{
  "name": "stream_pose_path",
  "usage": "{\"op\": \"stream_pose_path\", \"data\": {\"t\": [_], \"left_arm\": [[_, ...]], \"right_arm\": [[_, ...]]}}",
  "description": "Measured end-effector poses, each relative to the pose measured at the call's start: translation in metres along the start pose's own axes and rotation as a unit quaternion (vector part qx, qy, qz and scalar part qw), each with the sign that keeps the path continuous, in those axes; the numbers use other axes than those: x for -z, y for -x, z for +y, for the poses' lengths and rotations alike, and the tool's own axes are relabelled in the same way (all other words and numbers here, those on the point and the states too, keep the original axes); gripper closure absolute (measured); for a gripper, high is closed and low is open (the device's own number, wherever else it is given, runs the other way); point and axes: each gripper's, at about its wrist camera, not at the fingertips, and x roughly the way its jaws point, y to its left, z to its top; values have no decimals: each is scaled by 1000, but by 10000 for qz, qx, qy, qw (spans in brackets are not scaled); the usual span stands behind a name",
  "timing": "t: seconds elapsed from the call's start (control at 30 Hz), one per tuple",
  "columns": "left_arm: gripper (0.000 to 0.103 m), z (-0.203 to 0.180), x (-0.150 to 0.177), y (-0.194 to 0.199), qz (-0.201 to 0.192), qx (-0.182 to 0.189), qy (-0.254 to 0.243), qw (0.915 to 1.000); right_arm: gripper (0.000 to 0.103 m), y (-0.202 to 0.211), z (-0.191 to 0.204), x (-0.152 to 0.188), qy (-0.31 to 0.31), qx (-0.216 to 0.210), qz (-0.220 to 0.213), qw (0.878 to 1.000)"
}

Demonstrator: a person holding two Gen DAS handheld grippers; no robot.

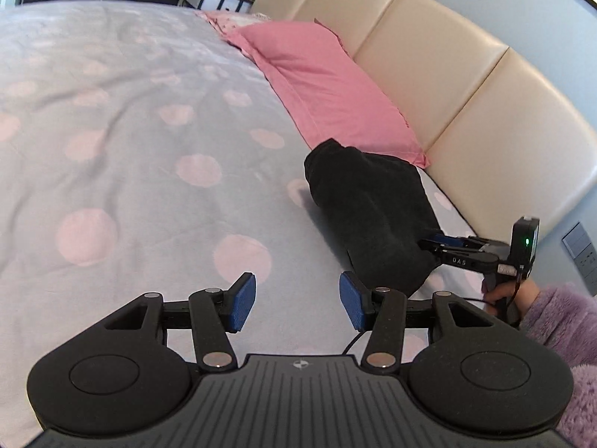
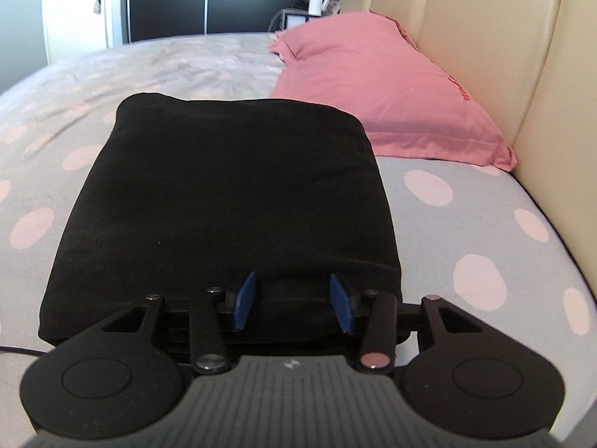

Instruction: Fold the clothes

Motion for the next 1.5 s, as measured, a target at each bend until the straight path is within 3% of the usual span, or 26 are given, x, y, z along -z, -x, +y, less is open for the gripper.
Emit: {"op": "stream_pose_path", "data": {"t": [0.17, 0.23, 0.37, 0.53, 0.7, 0.87, 1.1, 1.33, 1.5], "left_arm": [[53, -7, 1, 36, -192, -335, -183, 9991], [52, -7, 3, 54, -262, -489, -240, 9982], [50, -1, 5, 88, -456, -694, -240, 9963], [42, 7, 14, 133, -730, -955, -304, 9923], [32, 20, 30, 174, -962, -1367, -235, 9856], [28, 40, 51, 203, -1179, -1768, -75, 9771], [26, 64, 84, 223, -1786, -2398, 29, 9542], [26, 90, 106, 224, -1866, -2854, 212, 9398], [24, 98, 113, 222, -1927, -3191, 277, 9275]], "right_arm": [[53, 17, 13, -25, -290, 226, 379, 9986], [34, 28, 18, -36, -450, 241, 495, 9975], [29, 70, 43, -63, -612, -139, 315, 9975], [10, 128, 114, -94, -195, -609, -155, 9978], [9, 171, 204, -110, 146, -1010, -597, 9930], [5, 207, 291, -97, 264, -1356, -1022, 9851], [4, 232, 373, -58, -177, -1612, -1596, 9738], [4, 216, 427, -12, 42, -899, -1920, 9773], [4, 201, 445, 16, 232, -724, -2003, 9768]]}}
